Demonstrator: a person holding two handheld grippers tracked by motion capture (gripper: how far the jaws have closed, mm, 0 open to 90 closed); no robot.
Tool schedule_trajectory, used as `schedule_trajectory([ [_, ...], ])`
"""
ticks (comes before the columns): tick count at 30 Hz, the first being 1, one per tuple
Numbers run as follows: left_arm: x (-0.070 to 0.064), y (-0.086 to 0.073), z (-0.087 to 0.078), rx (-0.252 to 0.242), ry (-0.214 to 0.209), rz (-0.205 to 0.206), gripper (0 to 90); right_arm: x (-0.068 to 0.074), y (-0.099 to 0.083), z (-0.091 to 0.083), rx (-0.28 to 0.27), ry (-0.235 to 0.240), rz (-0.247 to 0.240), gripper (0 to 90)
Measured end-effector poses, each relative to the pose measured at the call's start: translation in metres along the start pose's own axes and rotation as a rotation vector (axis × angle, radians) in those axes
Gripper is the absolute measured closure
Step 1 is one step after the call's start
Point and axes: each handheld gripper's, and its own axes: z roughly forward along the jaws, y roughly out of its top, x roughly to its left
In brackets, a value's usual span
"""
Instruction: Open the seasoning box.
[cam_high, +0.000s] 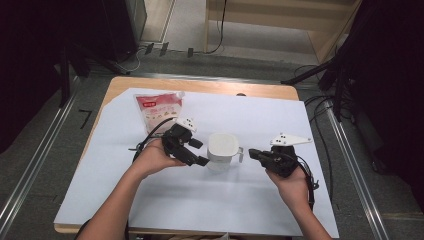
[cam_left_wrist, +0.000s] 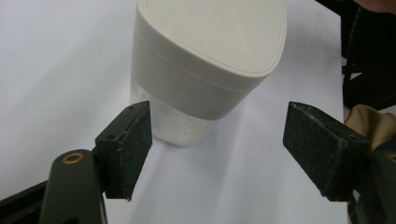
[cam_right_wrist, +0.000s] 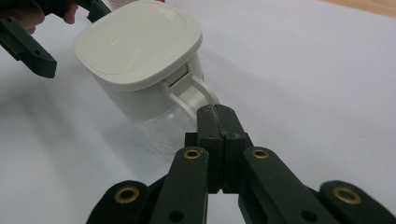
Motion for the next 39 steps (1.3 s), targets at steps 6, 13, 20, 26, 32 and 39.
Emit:
schedule_trajectory([
  [6,0.001,0.007,0.006,0.040,0.022,0.015,15.8,-0.001,0.001,0.014,0.022,0.010,0.004,90.0],
  [13,0.006,0.016,0.009,0.014,0.005,0.032,14.6,-0.002,0.004,0.023,0.039,0.016,0.017,90.0],
  [20,0.009,0.024,0.023,0.051,-0.039,0.067,7.9,-0.003,0.007,0.025,0.033,0.020,0.021,90.0],
  [26,0.012,0.025,0.033,0.033,-0.026,0.080,8.9,-0.002,0.006,0.025,0.037,0.011,0.016,90.0],
  [32,0.012,0.025,0.041,0.015,-0.011,0.115,8.9,-0.001,0.003,0.025,0.042,0.001,0.018,90.0],
  [39,0.008,0.027,0.038,0.010,0.010,0.109,9.2,0.000,0.001,0.026,0.049,-0.006,0.014,90.0],
])
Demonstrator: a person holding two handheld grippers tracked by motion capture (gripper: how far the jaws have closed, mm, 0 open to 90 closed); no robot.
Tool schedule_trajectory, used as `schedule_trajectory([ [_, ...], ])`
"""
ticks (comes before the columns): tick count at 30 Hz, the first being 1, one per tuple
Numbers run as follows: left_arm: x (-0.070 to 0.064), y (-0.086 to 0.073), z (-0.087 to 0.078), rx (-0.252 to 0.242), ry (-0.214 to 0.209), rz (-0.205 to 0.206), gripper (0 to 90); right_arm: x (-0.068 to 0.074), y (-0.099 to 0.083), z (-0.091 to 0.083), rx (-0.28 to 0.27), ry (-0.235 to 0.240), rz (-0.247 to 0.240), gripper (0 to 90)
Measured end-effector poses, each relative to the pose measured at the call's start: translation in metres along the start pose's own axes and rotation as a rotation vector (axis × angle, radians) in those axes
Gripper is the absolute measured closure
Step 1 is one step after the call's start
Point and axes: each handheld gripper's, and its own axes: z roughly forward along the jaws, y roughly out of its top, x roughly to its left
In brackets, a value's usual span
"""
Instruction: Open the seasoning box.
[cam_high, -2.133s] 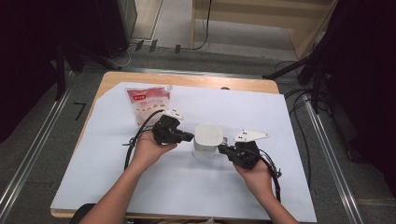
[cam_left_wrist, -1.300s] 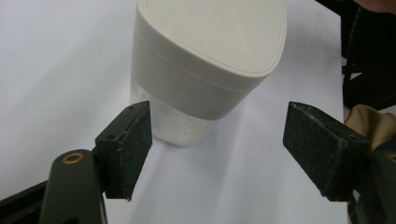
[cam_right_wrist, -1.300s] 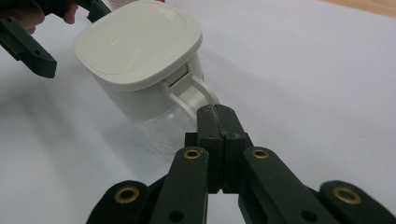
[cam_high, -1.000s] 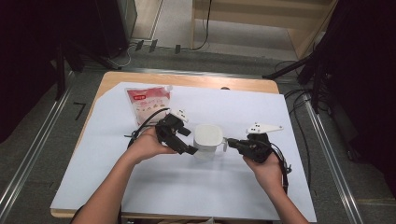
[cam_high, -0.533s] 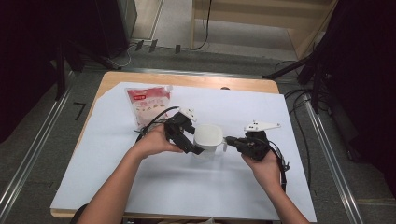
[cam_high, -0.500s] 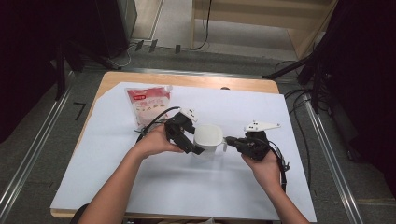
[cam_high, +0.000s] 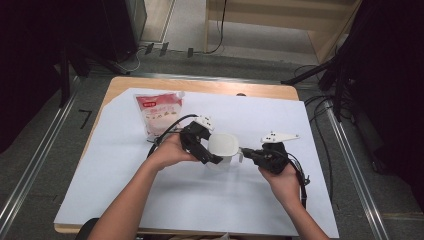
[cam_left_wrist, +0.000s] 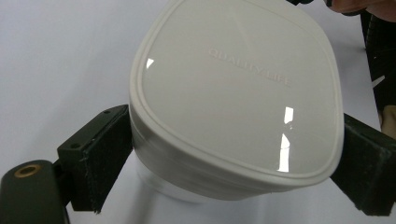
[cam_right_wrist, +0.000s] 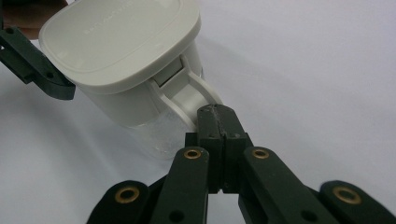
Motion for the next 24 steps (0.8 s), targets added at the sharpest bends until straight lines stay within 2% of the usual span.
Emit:
schedule_trajectory([
  [10,-0.0012,0.0008,-0.0016,0.008,0.005,-0.005,9.6,0.0010,-0.0005,0.0002,-0.002,-0.005,0.002,90.0],
  [12,-0.0021,0.0009,-0.0029,0.005,0.018,-0.008,10.0,0.0013,-0.0005,0.0003,-0.004,-0.004,0.002,90.0],
  [17,-0.0022,0.0008,-0.0062,0.002,0.004,-0.022,10.7,0.0020,-0.0007,0.0002,0.000,-0.009,-0.007,90.0],
  [24,-0.0038,0.0023,-0.0074,0.013,0.019,-0.008,11.3,0.0019,-0.0010,0.0003,-0.003,-0.007,-0.004,90.0],
])
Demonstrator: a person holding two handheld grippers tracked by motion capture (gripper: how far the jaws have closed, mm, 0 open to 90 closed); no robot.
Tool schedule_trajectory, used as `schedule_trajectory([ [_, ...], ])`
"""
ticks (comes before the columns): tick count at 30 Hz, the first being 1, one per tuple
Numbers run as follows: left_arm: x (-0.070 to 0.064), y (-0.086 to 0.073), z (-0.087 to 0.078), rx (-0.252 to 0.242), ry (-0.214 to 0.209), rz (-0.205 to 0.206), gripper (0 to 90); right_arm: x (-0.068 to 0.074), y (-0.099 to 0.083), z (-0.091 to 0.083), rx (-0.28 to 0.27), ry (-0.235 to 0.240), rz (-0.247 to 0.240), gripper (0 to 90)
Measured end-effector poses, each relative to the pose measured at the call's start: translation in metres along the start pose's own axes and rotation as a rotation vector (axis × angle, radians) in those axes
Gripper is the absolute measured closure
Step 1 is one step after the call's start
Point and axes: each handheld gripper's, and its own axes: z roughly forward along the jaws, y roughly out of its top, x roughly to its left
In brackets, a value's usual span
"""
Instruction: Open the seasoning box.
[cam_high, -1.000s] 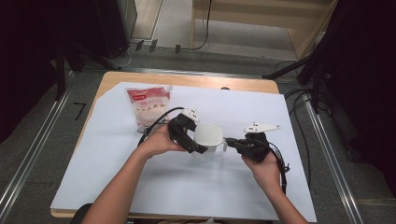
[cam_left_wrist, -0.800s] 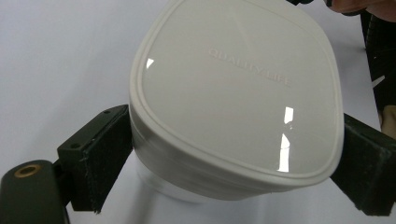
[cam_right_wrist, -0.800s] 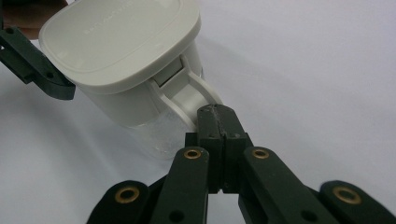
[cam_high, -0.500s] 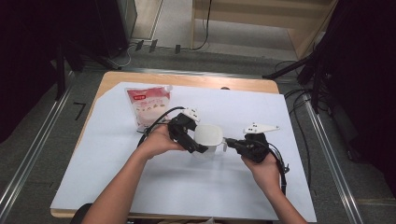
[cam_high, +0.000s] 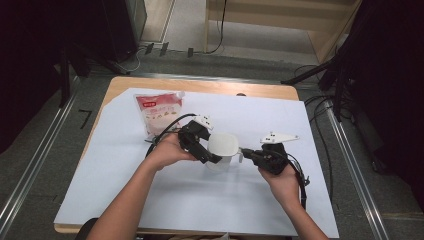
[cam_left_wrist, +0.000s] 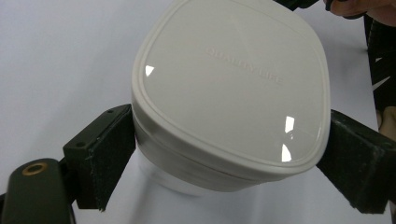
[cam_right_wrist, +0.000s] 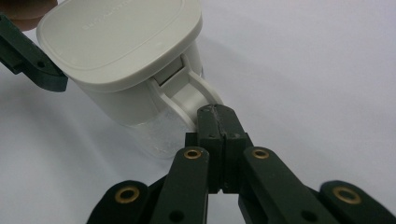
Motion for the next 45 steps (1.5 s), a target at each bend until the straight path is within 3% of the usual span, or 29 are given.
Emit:
schedule_trajectory([
  [15,-0.004,0.004,-0.004,0.003,0.017,0.000,12.5,0.001,0.000,0.000,0.000,-0.005,-0.002,90.0],
  [25,-0.008,0.007,-0.005,0.020,0.050,0.014,13.2,0.001,0.000,0.000,0.001,-0.006,-0.005,90.0],
  [45,-0.012,0.010,-0.008,0.033,0.063,0.005,13.2,0.001,0.000,0.000,0.000,0.000,-0.009,90.0],
])
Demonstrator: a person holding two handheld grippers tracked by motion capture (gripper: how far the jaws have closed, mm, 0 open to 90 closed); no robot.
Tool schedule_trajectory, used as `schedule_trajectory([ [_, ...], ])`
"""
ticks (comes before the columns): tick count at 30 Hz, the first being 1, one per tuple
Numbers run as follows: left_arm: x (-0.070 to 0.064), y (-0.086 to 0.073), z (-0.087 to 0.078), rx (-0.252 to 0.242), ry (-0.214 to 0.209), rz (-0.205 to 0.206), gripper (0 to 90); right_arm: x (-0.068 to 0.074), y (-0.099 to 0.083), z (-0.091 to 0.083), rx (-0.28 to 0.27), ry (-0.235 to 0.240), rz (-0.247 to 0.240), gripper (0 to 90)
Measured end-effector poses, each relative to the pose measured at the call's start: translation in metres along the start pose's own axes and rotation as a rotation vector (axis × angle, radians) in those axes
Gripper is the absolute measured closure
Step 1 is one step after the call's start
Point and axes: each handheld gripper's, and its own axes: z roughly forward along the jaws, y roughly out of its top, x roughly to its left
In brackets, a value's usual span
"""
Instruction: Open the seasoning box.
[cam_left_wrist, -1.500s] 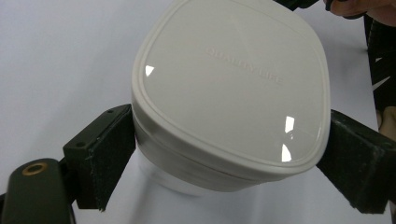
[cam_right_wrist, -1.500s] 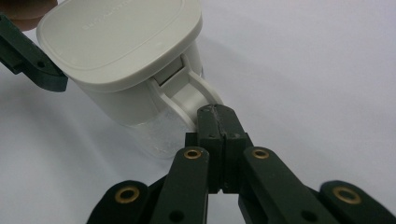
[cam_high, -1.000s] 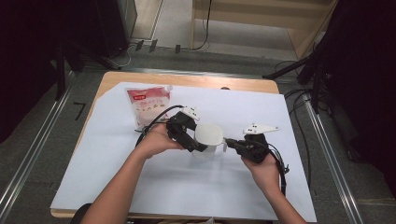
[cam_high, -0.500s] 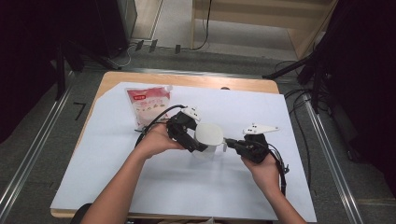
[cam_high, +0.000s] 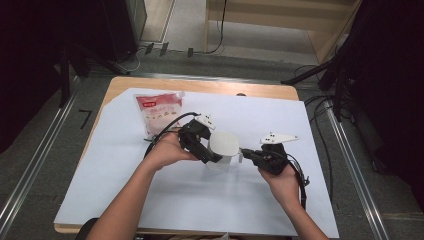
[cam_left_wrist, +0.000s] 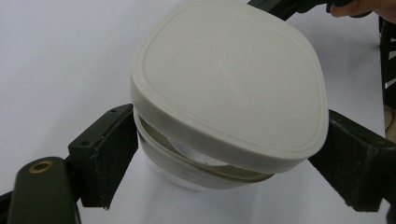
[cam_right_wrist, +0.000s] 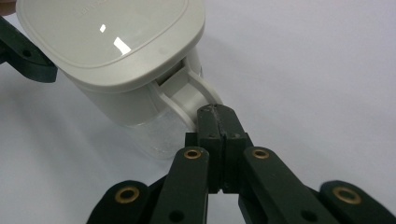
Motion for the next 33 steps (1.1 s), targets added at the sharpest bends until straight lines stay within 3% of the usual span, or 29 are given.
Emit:
schedule_trajectory([
  [15,-0.005,0.003,-0.008,-0.008,0.032,0.017,14.7,0.000,0.000,0.000,0.002,0.004,-0.005,90.0],
  [21,-0.009,0.004,-0.013,-0.004,0.050,0.042,17.3,0.001,0.000,0.000,0.006,0.005,0.000,90.0],
  [29,-0.012,0.006,-0.024,-0.013,0.032,0.058,27.4,0.000,0.000,0.000,0.006,0.006,0.002,90.0],
  [31,-0.013,0.006,-0.024,-0.018,0.002,0.060,39.5,0.000,0.000,-0.001,0.005,0.010,0.001,90.0],
  [33,-0.014,0.007,-0.024,-0.010,0.003,0.063,39.5,0.001,-0.001,-0.001,0.008,0.011,-0.001,90.0],
])
